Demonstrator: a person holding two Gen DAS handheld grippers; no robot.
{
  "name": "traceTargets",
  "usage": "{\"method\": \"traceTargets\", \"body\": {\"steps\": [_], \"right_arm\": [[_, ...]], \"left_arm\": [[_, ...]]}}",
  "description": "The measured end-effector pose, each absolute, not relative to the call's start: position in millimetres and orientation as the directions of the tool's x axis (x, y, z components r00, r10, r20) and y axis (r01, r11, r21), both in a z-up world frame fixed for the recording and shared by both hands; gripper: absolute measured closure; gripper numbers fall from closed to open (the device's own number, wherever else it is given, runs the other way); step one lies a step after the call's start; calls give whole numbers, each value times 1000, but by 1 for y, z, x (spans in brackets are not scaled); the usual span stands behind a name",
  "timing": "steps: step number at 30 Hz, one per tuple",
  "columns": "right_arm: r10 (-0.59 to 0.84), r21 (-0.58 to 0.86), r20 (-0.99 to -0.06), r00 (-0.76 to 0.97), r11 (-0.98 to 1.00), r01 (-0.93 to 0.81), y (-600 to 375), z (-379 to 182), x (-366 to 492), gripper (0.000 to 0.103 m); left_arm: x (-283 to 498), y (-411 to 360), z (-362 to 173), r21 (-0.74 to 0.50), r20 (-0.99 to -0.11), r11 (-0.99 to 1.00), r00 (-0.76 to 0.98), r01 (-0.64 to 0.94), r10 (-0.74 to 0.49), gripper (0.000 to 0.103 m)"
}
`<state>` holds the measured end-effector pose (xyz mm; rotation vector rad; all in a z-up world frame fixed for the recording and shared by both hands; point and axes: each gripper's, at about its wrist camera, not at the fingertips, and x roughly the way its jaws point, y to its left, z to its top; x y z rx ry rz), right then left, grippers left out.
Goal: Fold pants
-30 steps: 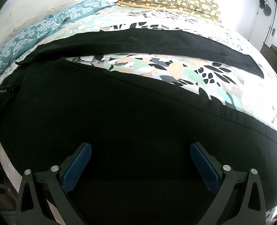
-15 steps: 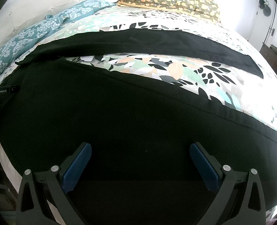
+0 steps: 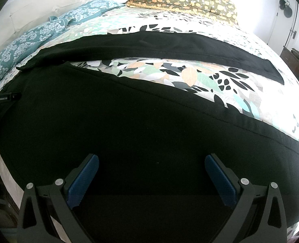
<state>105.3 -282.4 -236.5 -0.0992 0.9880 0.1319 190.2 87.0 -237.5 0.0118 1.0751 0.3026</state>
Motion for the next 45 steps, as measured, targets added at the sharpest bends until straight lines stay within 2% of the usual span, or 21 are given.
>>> {"method": "traceTargets", "body": {"steps": [41, 45], "right_arm": [[63, -21, -840, 539, 989, -148, -283, -236, 108, 0], [35, -64, -863, 505, 982, -178, -279, -227, 114, 0]], "left_arm": [[189, 90, -236, 155, -860, 958, 443, -243, 251, 0], [192, 94, -231, 136, -875, 959, 424, -247, 233, 0]]}}
